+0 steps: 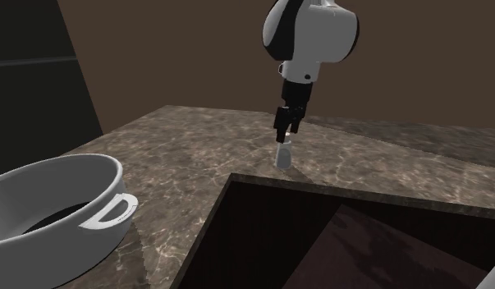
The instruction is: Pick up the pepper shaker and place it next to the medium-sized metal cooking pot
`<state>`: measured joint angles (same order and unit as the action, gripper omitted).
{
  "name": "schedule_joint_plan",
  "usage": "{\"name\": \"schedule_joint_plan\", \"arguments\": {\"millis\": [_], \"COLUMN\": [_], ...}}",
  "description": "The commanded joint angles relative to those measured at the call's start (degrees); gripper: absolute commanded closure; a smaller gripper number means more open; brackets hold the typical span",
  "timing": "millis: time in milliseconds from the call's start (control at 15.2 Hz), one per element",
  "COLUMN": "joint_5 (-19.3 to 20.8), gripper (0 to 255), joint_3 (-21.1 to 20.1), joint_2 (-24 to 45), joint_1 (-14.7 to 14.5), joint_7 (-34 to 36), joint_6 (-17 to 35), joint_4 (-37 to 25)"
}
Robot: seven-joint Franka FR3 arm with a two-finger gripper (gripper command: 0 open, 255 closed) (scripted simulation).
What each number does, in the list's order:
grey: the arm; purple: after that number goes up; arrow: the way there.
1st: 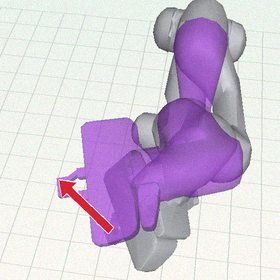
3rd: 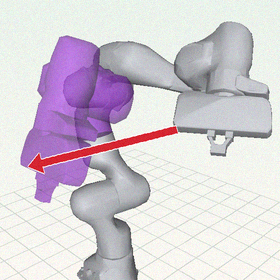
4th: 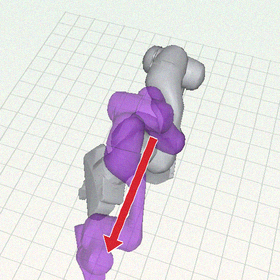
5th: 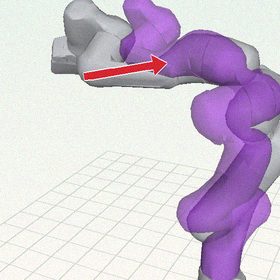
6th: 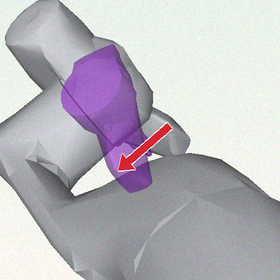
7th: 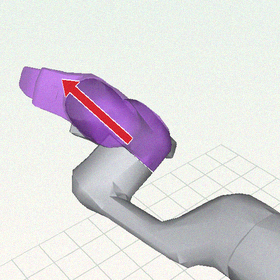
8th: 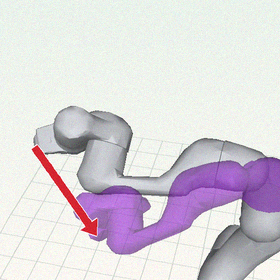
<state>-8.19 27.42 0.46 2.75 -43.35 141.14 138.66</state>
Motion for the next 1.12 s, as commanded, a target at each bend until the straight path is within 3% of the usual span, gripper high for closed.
{"name": "schedule_joint_plan", "arguments": {"millis": [0,198,726,792,1056], "joint_5": [-1.4,-3.4,-3.4,-3.4,-3.3], "gripper": [0,0,0,255,255], "joint_3": [-0.1,-0.4,-0.4,-0.4,-0.4], "joint_2": [1.6,3.5,3.5,3.5,3.5], "joint_1": [-0.1,-0.1,-0.1,-0.1,-0.1], "joint_7": [-1.1,-2.4,-2.4,-2.4,-2.4], "joint_6": [1.6,3.4,3.4,3.4,3.4], "joint_4": [0.2,0.4,0.4,0.4,0.4]}}
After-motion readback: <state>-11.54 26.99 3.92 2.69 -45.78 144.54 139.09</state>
